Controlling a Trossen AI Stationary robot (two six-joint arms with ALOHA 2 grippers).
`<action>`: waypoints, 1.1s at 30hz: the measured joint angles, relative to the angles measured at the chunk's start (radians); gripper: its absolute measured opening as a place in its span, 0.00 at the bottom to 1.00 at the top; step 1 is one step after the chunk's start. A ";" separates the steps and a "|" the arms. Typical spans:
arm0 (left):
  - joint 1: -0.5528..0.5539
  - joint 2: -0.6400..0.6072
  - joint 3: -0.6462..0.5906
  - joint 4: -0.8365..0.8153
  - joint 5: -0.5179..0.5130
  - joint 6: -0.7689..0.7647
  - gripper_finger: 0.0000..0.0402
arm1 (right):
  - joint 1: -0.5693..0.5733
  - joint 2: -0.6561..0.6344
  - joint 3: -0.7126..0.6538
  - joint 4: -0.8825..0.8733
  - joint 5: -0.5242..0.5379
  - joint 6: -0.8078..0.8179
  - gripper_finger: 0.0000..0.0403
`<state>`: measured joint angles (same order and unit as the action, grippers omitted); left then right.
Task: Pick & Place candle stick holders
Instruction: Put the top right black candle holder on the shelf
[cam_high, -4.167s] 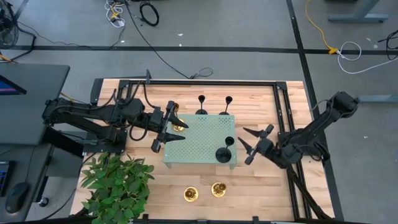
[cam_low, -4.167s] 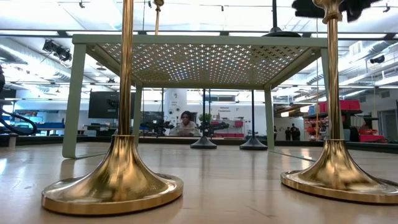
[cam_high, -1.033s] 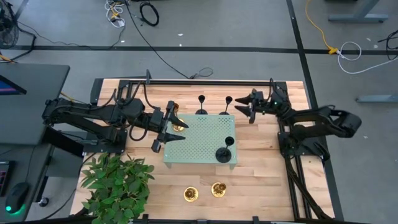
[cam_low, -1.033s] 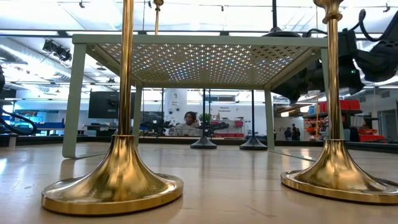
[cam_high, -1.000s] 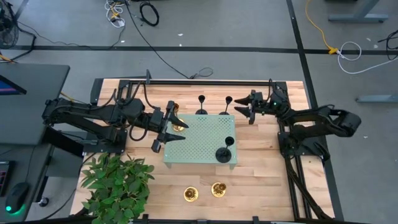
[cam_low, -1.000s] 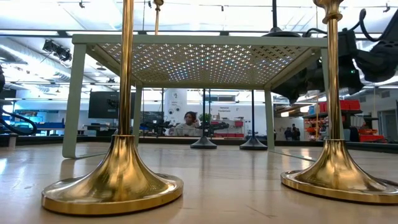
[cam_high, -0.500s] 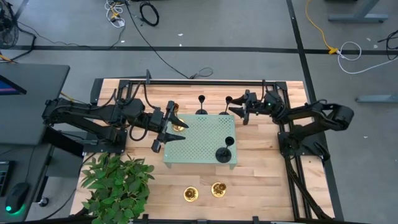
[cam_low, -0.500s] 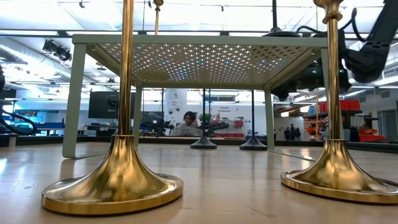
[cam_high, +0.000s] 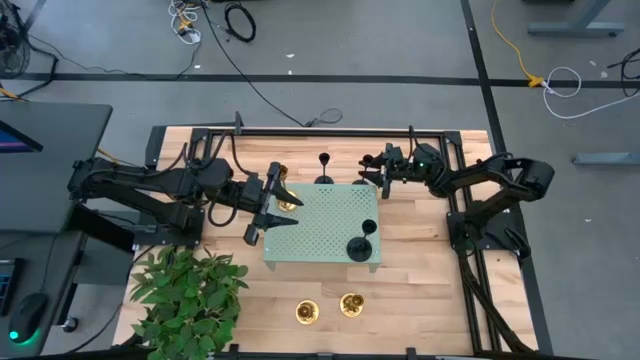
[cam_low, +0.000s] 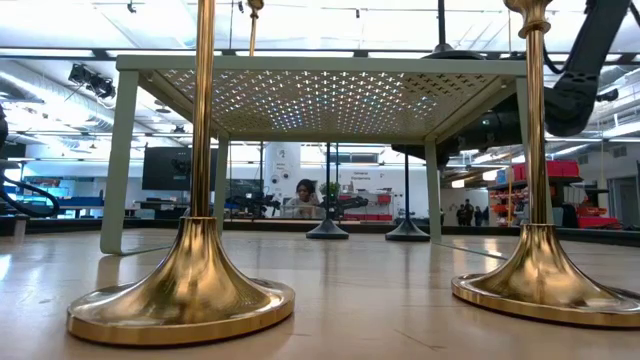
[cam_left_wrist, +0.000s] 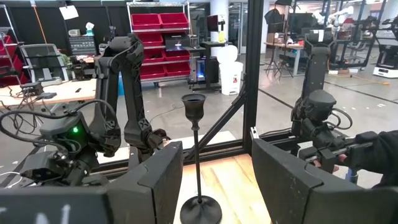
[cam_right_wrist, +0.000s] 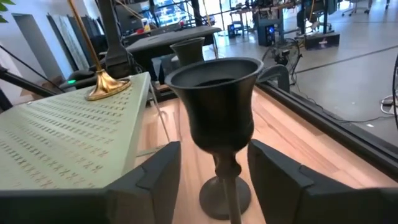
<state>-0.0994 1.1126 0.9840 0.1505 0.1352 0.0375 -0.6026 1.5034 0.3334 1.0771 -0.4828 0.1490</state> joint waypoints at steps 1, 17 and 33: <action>0.000 0.000 0.000 0.000 0.000 0.000 0.48 | 0.001 0.005 0.002 0.000 0.002 0.000 0.43; 0.000 0.000 0.000 -0.014 0.000 0.000 0.48 | 0.000 0.011 0.007 0.001 0.024 -0.036 0.07; 0.000 0.000 0.000 -0.022 0.000 0.000 0.48 | -0.011 -0.014 0.007 0.037 0.050 -0.045 0.04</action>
<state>-0.0994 1.1126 0.9840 0.1281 0.1354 0.0376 -0.6140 1.4897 0.3408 1.1141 -0.4325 0.1043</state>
